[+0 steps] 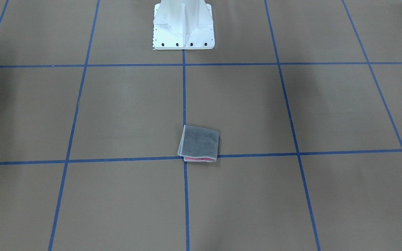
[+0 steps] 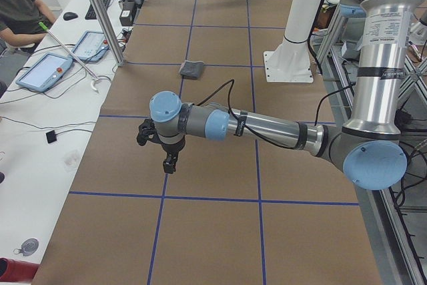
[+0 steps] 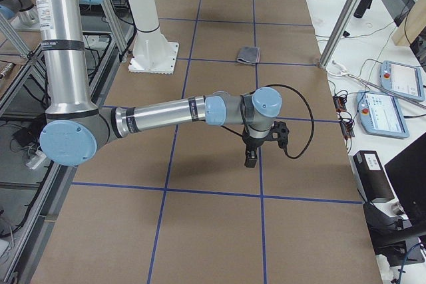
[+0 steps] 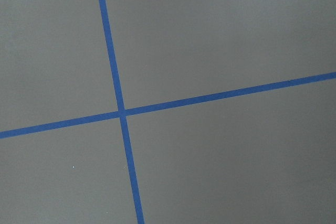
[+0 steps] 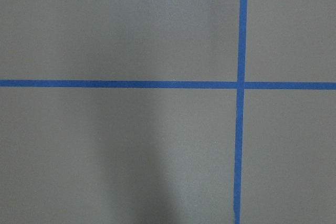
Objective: Fold towel twice with both arms
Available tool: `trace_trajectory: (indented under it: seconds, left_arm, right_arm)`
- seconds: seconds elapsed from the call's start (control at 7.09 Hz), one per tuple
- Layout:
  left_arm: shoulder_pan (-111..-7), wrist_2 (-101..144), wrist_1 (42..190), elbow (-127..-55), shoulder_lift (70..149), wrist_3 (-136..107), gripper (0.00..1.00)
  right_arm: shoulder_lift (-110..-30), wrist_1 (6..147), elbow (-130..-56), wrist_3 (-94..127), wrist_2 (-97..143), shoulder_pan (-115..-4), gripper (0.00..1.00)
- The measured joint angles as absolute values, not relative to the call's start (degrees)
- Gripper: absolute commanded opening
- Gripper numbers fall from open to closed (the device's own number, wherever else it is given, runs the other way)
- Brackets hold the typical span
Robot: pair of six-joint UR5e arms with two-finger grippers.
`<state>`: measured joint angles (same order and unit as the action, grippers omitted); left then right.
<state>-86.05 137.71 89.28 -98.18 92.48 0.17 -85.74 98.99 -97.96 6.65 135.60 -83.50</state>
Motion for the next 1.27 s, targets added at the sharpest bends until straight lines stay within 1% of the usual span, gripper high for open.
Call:
trace_trajectory:
  seconds: [1.27]
  left_arm:
    - [-86.3, 137.9, 89.5, -97.2, 92.0, 0.1, 1.0]
  right_arm:
    - [-86.0, 99.0, -98.7, 6.7, 135.8, -83.5, 1.0]
